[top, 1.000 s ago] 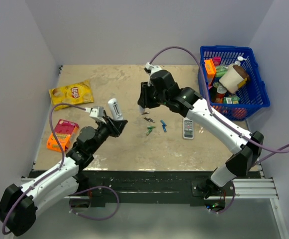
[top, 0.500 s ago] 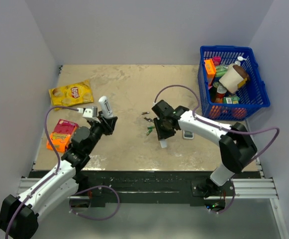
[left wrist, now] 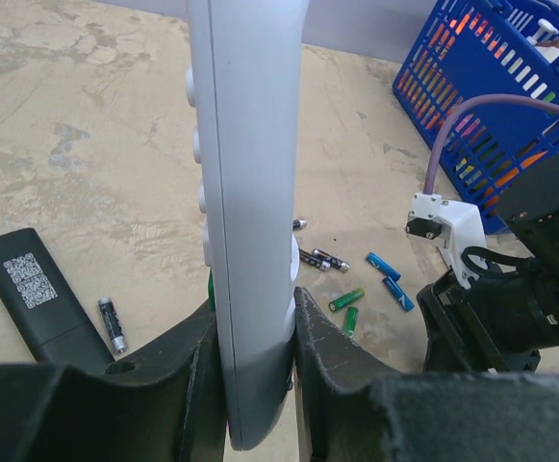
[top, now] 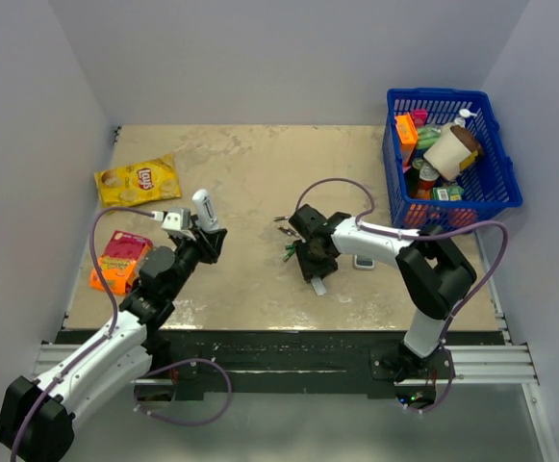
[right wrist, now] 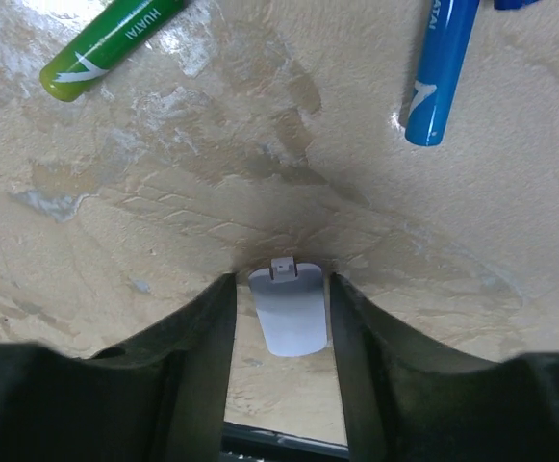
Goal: Load the batteries into the remote control
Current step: Place the battery cover at the center of the board, then pick up the battery from the center of the board.
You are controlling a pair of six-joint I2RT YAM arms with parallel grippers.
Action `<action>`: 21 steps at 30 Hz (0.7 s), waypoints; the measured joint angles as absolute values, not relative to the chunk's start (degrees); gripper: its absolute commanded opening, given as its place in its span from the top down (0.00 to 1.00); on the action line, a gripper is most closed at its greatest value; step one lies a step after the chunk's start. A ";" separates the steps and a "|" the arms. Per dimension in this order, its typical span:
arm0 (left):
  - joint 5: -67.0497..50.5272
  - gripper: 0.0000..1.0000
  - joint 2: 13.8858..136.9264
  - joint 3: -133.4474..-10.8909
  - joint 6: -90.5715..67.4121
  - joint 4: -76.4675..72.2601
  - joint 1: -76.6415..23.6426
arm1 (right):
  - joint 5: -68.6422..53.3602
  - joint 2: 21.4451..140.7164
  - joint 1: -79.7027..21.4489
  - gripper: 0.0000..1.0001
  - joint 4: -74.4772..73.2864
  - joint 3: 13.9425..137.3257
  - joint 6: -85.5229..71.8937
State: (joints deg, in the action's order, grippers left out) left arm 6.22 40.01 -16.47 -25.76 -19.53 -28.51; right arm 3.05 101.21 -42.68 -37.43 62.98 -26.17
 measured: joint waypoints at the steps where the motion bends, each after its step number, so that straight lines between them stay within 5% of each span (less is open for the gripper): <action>1: 6.22 1.00 40.01 -16.47 -25.69 -19.53 -28.51 | 3.14 101.23 -42.68 0.40 -37.21 62.98 -26.06; 8: 5.87 1.00 40.32 -16.47 -25.30 -19.68 -28.51 | 3.60 100.68 -42.68 0.02 -38.06 64.12 -25.41; 21: 1.61 1.00 38.44 -15.49 -26.63 -21.56 -28.51 | 3.99 82.15 -42.54 0.02 -24.95 73.76 -20.93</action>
State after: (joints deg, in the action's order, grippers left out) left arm 1.61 38.44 -15.49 -26.63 -21.56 -28.51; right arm 3.99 82.15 -42.54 -24.95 73.76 -20.93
